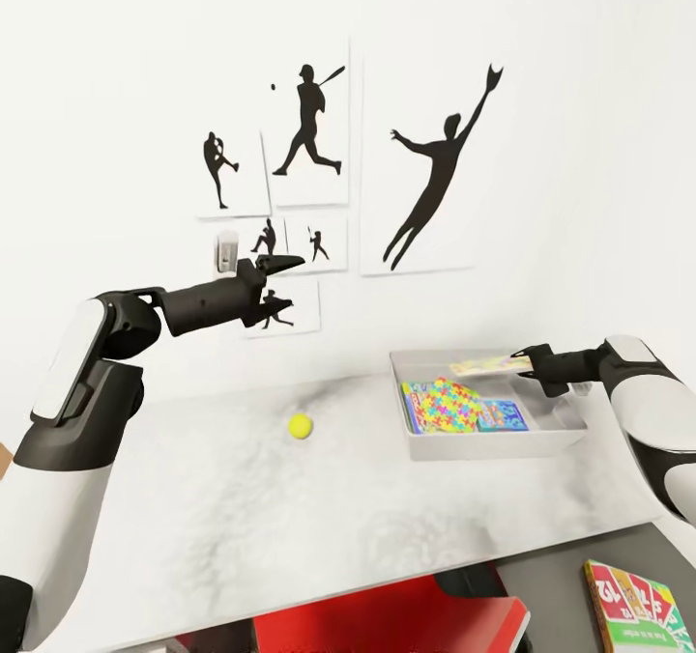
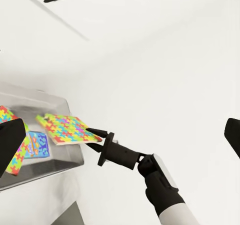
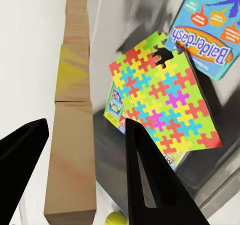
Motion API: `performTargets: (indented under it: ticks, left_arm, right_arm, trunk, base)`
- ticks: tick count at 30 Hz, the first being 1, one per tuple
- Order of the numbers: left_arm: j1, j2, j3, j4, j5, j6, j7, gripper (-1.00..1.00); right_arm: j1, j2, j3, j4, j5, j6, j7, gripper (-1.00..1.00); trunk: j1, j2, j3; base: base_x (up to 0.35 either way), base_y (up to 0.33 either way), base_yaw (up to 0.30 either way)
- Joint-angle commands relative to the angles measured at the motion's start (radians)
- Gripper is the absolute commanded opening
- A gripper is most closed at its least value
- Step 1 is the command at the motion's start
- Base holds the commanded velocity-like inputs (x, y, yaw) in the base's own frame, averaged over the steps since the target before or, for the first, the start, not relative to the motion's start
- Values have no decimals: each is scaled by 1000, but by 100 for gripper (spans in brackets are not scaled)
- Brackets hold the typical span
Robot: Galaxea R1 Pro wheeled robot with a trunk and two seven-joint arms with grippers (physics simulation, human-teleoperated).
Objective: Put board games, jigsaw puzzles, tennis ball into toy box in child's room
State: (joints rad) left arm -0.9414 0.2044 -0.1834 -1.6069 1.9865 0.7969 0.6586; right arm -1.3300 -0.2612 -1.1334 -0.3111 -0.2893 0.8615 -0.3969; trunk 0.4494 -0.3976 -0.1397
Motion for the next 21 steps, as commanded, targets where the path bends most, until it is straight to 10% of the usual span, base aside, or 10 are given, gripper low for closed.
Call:
performTargets:
  ticks: [1,21]
  left_arm:
    - [-2,0,-1,-1,11,-2,10,100]
    - [-5,0,-1,-1,11,-1,11,100]
  right_arm:
    - [-1,0,-2,-1,-11,1,-10,-100]
    - [6,5,0,2,-11,2,-10,-100]
  trunk:
    - [1,-2,-4]
    - [1,-2,-37]
  base:
    - [0,0,0]
    - [0,0,0]
